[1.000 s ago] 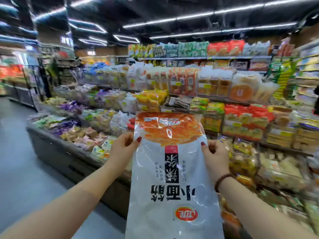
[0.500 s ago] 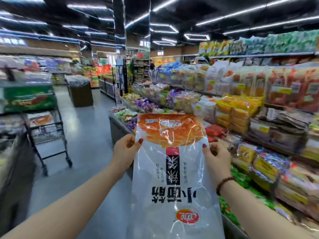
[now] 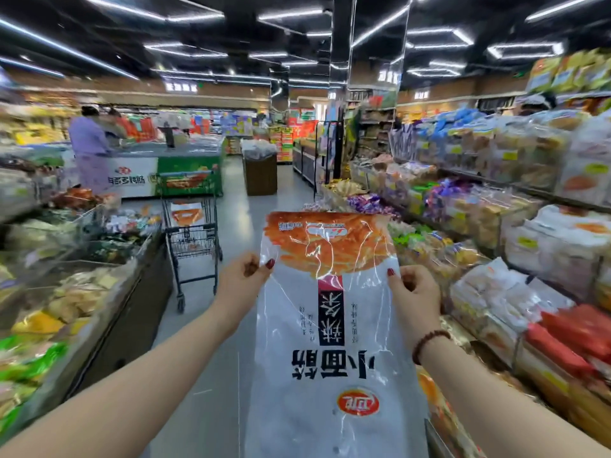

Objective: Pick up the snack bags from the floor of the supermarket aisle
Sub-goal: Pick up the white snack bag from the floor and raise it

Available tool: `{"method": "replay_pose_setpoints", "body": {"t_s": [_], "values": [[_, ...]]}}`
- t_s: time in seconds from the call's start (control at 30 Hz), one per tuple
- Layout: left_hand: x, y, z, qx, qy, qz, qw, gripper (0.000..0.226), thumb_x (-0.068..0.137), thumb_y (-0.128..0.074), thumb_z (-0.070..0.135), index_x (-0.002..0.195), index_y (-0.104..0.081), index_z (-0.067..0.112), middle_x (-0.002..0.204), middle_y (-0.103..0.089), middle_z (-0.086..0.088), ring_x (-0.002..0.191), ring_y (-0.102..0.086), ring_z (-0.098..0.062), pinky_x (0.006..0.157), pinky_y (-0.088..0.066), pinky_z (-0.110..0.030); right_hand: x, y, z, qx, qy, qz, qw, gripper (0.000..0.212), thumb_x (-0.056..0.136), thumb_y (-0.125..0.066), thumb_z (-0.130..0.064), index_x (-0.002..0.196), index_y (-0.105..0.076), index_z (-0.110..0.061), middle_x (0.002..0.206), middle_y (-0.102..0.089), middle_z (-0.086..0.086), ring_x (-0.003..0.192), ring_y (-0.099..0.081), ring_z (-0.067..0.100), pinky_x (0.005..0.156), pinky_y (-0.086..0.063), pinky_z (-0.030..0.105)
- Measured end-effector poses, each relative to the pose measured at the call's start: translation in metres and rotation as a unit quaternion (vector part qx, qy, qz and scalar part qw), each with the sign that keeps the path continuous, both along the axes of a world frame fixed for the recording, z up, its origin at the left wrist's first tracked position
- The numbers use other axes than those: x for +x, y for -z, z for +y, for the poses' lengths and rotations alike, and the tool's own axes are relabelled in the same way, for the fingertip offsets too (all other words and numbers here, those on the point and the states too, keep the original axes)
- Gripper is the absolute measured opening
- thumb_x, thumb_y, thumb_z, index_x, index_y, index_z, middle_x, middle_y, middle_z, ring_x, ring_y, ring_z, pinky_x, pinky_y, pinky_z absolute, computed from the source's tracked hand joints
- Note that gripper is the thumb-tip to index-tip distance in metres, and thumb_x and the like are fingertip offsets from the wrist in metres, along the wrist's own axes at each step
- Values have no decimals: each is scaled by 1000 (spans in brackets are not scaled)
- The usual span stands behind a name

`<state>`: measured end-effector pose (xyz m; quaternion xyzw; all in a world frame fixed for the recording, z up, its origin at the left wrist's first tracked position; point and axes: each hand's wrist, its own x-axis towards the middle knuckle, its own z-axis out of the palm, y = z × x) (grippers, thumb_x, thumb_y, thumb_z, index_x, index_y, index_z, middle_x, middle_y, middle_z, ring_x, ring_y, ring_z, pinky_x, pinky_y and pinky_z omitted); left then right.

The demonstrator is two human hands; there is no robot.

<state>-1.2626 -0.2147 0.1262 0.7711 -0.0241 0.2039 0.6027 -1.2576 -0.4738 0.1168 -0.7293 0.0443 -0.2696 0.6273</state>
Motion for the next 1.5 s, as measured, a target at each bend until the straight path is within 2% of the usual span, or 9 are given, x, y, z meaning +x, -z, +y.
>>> {"method": "replay_pose_setpoints", "body": {"t_s": [0.17,0.33,0.5,0.67,0.8,1.0,1.13,1.3,1.5], "values": [[59,0,12,13,-50,-3,999,36,93,-60,21,79,-44,-9,69,-37,-9,65,-31,-17,60,-23,-30,88,3,17,-6,-38,10,999,10,90,-61,-13,83,-56,-7,76,-55,4,71,-49,18,65,-41,30],[117,7,52,23,-77,9,997,32,94,-58,17,69,-39,9,63,-32,-5,60,-29,-16,60,-23,-30,164,12,59,-16,-85,23,996,13,91,-59,-11,79,-54,-11,73,-51,3,66,-46,15,59,-39,26],[187,16,110,22,-94,-1,995,38,93,-59,17,64,-35,12,60,-29,-1,57,-26,-14,56,-22,-28,246,23,120,-17,-109,29,994,8,90,-60,-14,84,-56,-11,77,-54,4,69,-49,16,65,-44,30],[263,24,183,22,-100,5,995,37,93,-60,16,63,-37,13,58,-31,3,56,-28,-12,57,-22,-27,329,24,191,-41,-118,37,991,10,91,-60,-14,82,-56,-12,75,-54,2,70,-50,16,61,-42,24],[325,27,242,57,-105,19,993,40,92,-61,19,60,-36,16,51,-32,11,56,-28,-12,57,-20,-28,390,17,245,-72,-126,33,989,12,91,-59,-11,80,-55,-8,72,-49,-3,65,-45,8,53,-37,7],[409,39,296,37,-133,22,990,40,92,-61,16,61,-36,14,54,-31,11,54,-26,-6,52,-20,-17,485,27,305,-88,-144,49,984,13,91,-59,-14,80,-55,-9,72,-49,-3,65,-45,9,57,-35,17],[472,48,329,48,-162,35,985,40,93,-60,20,64,-34,14,57,-28,9,56,-25,-8,54,-18,-22,562,38,342,-70,-188,58,978,15,91,-59,-16,78,-52,-15,73,-50,-2,66,-46,10,58,-36,21],[555,40,359,69,-211,34,974,36,93,-59,21,69,-36,7,65,-26,-6,61,-25,-15,57,-17,-27,660,33,383,-53,-230,65,970,19,92,-58,-16,76,-50,-19,72,-48,-2,65,-44,11,56,-33,21],[638,37,399,106,-274,37,955,38,93,-58,25,70,-38,2,63,-32,-5,58,-29,-15,57,-18,-29,766,29,433,-58,-274,73,957,23,93,-57,-18,72,-47,-21,70,-45,-3,63,-41,11,55,-33,20]]}}
